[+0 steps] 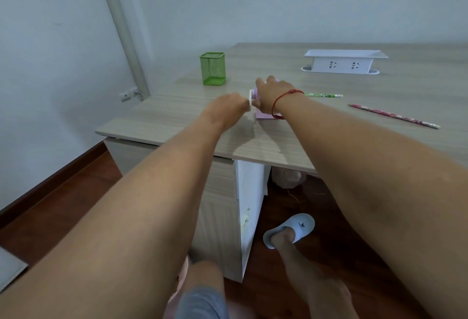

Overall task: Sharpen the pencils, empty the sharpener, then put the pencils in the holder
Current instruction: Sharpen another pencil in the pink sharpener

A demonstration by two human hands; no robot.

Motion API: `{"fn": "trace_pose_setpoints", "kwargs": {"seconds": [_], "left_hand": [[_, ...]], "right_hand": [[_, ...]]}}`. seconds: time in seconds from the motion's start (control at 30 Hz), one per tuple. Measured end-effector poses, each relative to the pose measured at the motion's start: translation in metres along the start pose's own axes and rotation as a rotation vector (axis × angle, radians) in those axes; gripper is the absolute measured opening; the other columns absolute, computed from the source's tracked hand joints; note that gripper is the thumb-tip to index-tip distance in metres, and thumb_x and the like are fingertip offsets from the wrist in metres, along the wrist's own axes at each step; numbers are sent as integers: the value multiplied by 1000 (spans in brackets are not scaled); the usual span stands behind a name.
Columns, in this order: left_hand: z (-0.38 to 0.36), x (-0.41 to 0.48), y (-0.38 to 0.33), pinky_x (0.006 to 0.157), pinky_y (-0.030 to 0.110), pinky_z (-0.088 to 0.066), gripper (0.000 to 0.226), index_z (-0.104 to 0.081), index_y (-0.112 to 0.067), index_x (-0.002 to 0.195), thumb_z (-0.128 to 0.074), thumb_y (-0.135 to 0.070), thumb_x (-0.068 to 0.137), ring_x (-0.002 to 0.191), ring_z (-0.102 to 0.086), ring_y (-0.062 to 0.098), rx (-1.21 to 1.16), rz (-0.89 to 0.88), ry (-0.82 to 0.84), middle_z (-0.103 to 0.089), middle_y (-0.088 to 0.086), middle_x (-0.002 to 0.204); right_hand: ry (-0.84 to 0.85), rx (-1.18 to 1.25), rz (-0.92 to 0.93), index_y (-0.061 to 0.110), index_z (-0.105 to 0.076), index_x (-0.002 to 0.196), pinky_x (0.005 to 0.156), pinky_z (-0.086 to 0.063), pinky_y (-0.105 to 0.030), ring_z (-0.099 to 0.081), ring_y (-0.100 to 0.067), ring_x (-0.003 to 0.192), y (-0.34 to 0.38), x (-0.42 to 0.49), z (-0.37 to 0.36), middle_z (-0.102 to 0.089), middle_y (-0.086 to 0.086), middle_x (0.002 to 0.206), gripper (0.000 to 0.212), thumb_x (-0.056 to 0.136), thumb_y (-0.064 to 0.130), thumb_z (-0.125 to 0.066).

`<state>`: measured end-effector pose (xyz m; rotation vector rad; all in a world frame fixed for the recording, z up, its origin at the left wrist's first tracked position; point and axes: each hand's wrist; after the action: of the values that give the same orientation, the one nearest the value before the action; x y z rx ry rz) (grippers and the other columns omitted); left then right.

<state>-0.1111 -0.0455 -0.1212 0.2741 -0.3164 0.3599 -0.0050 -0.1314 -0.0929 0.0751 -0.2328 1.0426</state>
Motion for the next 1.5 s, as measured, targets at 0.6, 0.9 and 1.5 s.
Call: {"fn": "trace_pose_setpoints", "kwargs": {"seconds": [0.6,0.9,1.5], "left_hand": [[-37,23,6,80,40,-48,28,-65,-4,108,-40,-11,98,98,-63,34,105,-77,101,-67,17,104],[-32,42,11,88,39,-45,29,-61,-4,116,-39,-8,97,110,-58,34,227,-74,128,-65,17,113],[22,50,22,90,39,-42,29,-59,-1,112,-35,4,96,105,-57,37,188,-69,-124,-66,19,104]], "right_hand": [[-85,3,50,12,-40,135,99,-41,-40,-43,-33,133,-7,1,-10,-41,-14,142,46,95,34,-40],[-76,37,42,13,-41,134,93,-43,-42,-48,-38,123,-7,3,-11,-43,-13,138,47,92,36,-44],[35,29,-4,13,-39,134,100,-41,-40,-45,-34,129,-5,13,-4,-38,-13,140,45,97,38,-44]]}}
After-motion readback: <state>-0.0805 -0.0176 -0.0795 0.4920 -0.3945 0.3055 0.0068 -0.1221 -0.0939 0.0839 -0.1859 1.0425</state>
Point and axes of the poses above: each hand's wrist, its own x-axis towards the middle knuckle, its own z-axis out of the back of the hand, y = z × x
